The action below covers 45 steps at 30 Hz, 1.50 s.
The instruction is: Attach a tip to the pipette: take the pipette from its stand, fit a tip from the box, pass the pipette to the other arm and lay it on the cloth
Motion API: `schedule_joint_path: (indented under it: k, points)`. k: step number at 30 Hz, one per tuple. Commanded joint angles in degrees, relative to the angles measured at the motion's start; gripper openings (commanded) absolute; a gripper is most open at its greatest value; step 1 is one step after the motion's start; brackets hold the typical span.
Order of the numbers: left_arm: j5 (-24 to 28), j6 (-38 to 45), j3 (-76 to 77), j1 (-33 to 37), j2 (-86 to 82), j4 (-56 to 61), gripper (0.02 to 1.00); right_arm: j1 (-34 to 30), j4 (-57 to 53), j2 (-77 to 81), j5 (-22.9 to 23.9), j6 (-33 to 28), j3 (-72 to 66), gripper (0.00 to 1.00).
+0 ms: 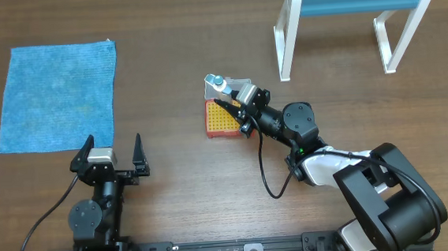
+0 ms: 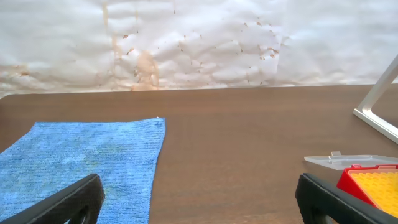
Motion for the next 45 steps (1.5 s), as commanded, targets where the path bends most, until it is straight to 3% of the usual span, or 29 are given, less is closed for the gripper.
schedule_joint_path:
  k: [1,12,45]
  points:
    - [0.85,0.72,-0.09,-0.28,0.04,-0.31,0.998,-0.85,-0.61,-0.31,0.37,0.26,-1.51,0.077]
    - [0.83,0.74,-0.09,-0.28,0.04,-0.31,0.998,-0.98,-3.10,-0.09,4.46,0.24,-1.49,0.075]
    - [0.85,0.72,-0.09,-0.28,0.04,-0.31,0.998,1.05,-3.63,2.84,5.81,0.00,-1.38,0.077]
